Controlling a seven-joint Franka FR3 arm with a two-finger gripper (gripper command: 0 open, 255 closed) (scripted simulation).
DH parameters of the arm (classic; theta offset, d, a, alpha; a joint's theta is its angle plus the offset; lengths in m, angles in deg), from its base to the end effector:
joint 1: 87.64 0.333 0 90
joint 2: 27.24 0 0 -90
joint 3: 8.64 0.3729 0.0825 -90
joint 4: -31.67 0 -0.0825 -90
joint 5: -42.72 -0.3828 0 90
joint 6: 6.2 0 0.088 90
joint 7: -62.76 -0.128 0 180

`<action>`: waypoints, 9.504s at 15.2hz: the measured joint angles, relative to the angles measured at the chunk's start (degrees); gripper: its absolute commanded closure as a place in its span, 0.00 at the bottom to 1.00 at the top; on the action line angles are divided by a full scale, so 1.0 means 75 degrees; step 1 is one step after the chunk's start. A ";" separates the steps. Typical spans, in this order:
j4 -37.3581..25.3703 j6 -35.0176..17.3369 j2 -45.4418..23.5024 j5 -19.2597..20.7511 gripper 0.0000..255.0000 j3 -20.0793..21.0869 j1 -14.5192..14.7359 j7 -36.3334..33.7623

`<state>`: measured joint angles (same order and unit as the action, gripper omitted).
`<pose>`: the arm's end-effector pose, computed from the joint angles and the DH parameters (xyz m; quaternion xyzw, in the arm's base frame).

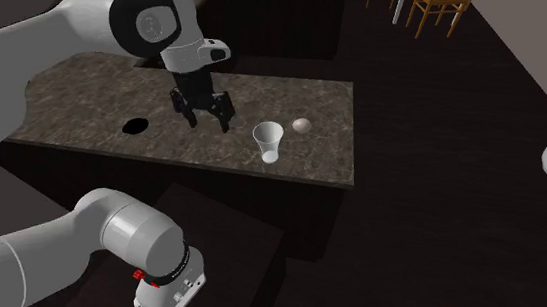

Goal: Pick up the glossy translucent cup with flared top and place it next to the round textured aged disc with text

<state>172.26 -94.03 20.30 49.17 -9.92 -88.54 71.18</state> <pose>0.2426 -0.0262 0.5727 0.9961 0.0587 -0.0496 0.0438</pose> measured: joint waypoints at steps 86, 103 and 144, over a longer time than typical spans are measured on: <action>-0.5065 0.0101 -0.5720 -0.2396 1.00 -0.2995 0.0278 0.3416; -0.3683 -0.1511 -0.5228 -0.2905 1.00 -0.1268 0.1601 0.0742; -1.2036 -0.2116 -1.2555 -0.2430 1.00 0.1002 0.5121 -0.4880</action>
<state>81.99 -109.89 -73.87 30.94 -2.41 -50.13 34.58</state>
